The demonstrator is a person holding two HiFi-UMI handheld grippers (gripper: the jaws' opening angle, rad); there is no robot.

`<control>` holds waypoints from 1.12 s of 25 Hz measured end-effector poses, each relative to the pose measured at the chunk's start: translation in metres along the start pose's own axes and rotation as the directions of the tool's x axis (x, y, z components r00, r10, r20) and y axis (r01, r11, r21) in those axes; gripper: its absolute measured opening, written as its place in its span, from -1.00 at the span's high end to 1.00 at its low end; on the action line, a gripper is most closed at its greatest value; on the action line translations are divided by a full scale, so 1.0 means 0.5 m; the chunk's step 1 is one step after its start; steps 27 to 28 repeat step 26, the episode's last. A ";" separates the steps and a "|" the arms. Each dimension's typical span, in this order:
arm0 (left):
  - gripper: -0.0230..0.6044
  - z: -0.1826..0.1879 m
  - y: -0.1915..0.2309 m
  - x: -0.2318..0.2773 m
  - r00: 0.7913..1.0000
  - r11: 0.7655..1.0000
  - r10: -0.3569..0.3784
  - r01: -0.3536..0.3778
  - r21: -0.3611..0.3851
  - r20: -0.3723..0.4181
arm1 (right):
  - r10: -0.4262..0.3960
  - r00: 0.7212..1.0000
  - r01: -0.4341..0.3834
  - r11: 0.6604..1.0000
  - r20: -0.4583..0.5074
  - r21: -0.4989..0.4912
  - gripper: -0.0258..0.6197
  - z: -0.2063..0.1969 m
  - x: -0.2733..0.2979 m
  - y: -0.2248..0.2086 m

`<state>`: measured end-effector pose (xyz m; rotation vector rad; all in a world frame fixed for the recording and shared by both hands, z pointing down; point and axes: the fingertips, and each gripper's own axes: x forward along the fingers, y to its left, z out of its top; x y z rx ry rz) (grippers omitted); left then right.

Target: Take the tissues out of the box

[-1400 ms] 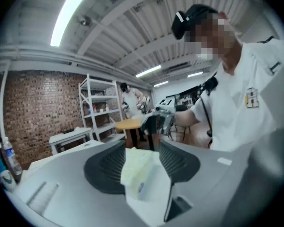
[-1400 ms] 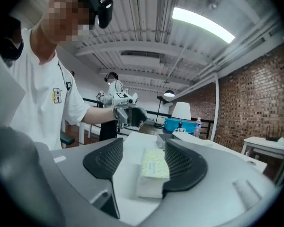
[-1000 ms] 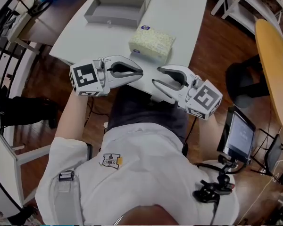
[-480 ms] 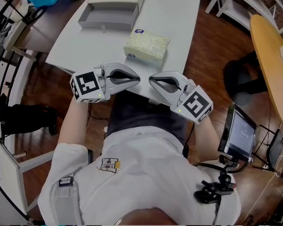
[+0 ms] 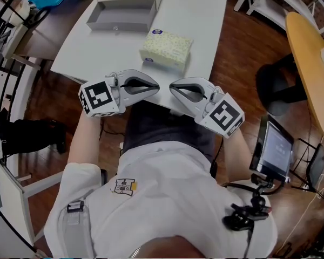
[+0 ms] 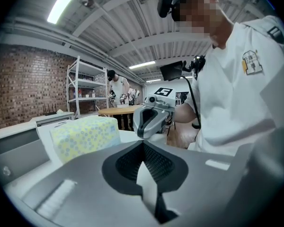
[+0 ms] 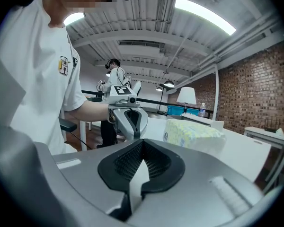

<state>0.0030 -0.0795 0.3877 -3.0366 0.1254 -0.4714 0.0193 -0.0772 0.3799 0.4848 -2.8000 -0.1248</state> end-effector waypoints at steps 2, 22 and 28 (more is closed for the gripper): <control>0.93 0.002 -0.001 0.000 1.000 1.000 -0.001 0.001 -0.002 0.003 | -0.001 1.000 0.001 1.000 -0.002 -0.008 0.92 0.000 0.000 0.001; 0.93 0.021 -0.002 -0.005 1.000 1.000 0.012 -0.012 -0.004 -0.001 | 0.006 1.000 -0.006 1.000 -0.006 -0.014 0.92 0.002 0.002 0.006; 0.93 0.015 -0.011 -0.005 0.999 0.999 0.022 -0.023 -0.041 -0.028 | 0.025 1.000 -0.025 0.999 -0.014 -0.029 0.92 0.002 -0.002 0.011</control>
